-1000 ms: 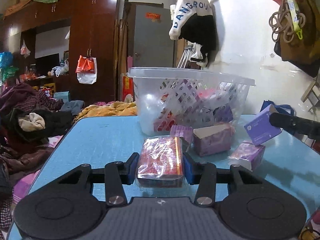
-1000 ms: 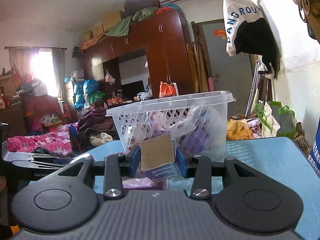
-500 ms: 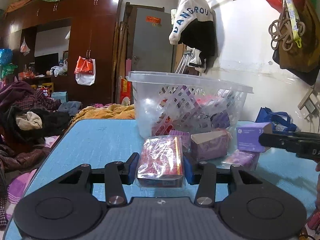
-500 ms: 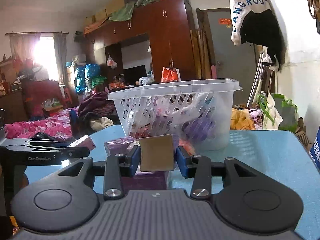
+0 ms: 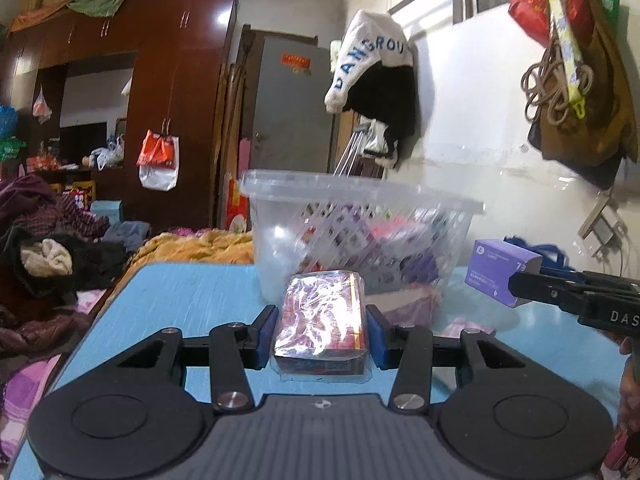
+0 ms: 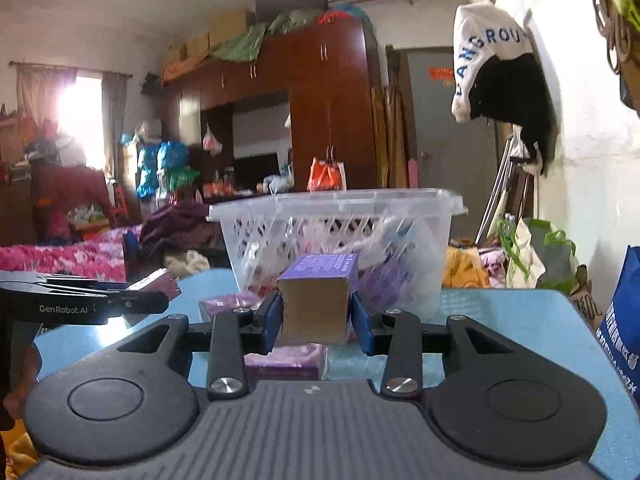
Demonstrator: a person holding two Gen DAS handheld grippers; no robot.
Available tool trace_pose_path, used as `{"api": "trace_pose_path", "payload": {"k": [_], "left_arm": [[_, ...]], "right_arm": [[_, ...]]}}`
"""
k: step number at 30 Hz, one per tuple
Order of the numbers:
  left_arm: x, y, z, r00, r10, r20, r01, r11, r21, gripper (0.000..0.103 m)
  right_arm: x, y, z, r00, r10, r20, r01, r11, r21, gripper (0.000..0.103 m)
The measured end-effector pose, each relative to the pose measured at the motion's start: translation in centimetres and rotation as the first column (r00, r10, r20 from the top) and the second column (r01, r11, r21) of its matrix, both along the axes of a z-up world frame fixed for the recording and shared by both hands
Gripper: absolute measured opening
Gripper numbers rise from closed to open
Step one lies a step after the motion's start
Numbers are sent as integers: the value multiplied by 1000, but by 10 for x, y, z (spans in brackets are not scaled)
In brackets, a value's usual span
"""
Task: Organize objects
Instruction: 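Grasp the red cellophane pack with the left tool while the right grasps a purple box, then carry both items over the white basket and open both tools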
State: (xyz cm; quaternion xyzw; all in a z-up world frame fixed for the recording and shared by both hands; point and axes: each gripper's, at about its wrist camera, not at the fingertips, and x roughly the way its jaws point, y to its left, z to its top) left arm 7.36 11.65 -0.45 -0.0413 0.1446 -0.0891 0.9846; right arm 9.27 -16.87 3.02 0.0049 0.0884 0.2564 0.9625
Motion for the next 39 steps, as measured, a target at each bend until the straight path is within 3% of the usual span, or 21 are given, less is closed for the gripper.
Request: {"api": "trace_pose_path", "payload": {"k": [3, 7, 11, 14, 19, 21, 22, 23, 25, 28, 30, 32, 34, 37, 39], "left_arm": [[6, -1, 21, 999, -27, 43, 27, 1000, 5, 50], [33, -8, 75, 993, -55, 107, 54, 998, 10, 50], [83, -23, 120, 992, -72, 100, 71, 997, 13, 50], [116, -28, 131, 996, -57, 66, 56, 998, 10, 50], [159, -27, 123, 999, -31, -28, 31, 999, 7, 50], [175, -27, 114, 998, -32, -63, 32, 999, 5, 63], [182, -26, 109, 996, -32, -83, 32, 999, -3, 83], [186, -23, 104, 994, -28, -105, 27, 1000, -13, 90], [185, -20, 96, 993, -21, -116, 19, 1000, -19, 90], [163, -15, 95, 997, -17, -71, 16, 1000, -17, 90], [141, -13, 96, 999, -38, -36, 37, 999, -19, 91], [117, -11, 94, 998, -57, -1, 57, 998, -19, 101], [95, -7, 87, 998, -53, 37, 54, 998, -28, 103], [77, -9, 71, 998, -59, 30, 59, 998, -17, 103], [73, -13, 59, 998, -59, -8, 59, 998, 36, 103]], "right_arm": [[-3, -1, 20, 999, -3, 46, 3, 1000, 16, 41], [13, 11, 65, 995, -15, 102, 16, 1000, -8, 42], [61, 26, 101, 994, -33, 101, 38, 998, -44, 42], [95, 31, 111, 998, -25, 61, 28, 998, -48, 42], [125, 41, 103, 998, -52, 32, 55, 993, -107, 42], [133, 44, 95, 999, -47, 8, 47, 991, -122, 44], [135, 46, 90, 999, -46, -4, 45, 991, -129, 47], [135, 46, 86, 998, -66, -7, 65, 990, -127, 54], [125, 42, 79, 997, -80, 6, 80, 990, -116, 90], [104, 31, 74, 998, -67, 20, 68, 994, -89, 100], [89, 22, 71, 997, -70, 12, 71, 995, -69, 103], [72, 14, 59, 998, -54, -14, 53, 997, -50, 103], [62, 6, 44, 996, -10, -89, 7, 999, -31, 103], [54, -2, 16, 974, 46, -222, -43, 999, 16, 103], [51, -1, 3, 962, 62, -266, -61, 998, 13, 103]]}}
